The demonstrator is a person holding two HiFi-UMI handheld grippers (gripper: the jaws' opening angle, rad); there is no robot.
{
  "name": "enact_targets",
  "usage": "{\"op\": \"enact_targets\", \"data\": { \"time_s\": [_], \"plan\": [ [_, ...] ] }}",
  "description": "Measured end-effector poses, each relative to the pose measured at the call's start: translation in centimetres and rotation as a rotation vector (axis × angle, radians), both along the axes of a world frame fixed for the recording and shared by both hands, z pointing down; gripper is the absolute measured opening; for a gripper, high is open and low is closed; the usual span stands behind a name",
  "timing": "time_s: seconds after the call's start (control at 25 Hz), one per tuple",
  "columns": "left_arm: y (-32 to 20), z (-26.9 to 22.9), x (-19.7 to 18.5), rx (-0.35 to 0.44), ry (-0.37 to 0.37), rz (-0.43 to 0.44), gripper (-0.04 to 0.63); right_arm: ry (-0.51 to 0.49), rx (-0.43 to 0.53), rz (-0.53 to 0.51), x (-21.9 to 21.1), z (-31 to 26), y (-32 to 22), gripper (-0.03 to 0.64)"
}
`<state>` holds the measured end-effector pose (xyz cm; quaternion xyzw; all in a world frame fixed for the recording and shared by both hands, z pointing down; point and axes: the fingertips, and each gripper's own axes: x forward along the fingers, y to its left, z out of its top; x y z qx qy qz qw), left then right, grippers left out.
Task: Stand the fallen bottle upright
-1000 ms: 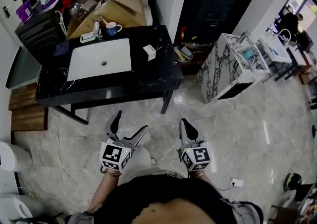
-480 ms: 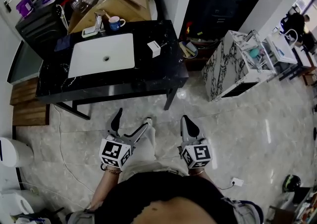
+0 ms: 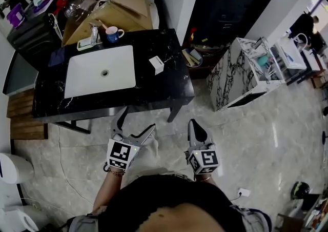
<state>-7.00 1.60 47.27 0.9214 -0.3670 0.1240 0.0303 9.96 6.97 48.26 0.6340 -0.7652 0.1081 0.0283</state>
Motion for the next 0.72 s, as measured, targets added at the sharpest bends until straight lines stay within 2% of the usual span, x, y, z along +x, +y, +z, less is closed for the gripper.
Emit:
{"op": "enact_targets", "data": {
  "time_s": [0.08, 0.24, 0.4, 0.56, 0.72],
  "plan": [
    [-2.0, 0.0, 0.5, 0.004, -0.027, 0.023, 0.460, -0.004, 0.000, 0.013, 0.4, -0.2, -1.8, -0.003],
    [-6.4, -0.2, 1.6, -0.082, 0.014, 0.075, 0.460, -0.003, 0.006, 0.058, 1.8, -1.1, -5.6, -0.003],
    [-10.5, 0.0, 2.0, -0.075, -0.047, 0.084, 0.460, 0.001, 0.011, 0.083, 2.8, -1.4, -9.1, -0.003],
    [-14.0, -0.6, 2.6, -0.093, 0.007, 0.101, 0.460, 0.001, 0.004, 0.102, 3.4, -1.3, -12.3, -0.003],
    [-17.0, 0.5, 2.7, -0.110, -0.028, 0.129, 0.460, -0.008, -0.007, 0.128, 3.7, -0.7, -14.8, -0.003]
  ]
}}
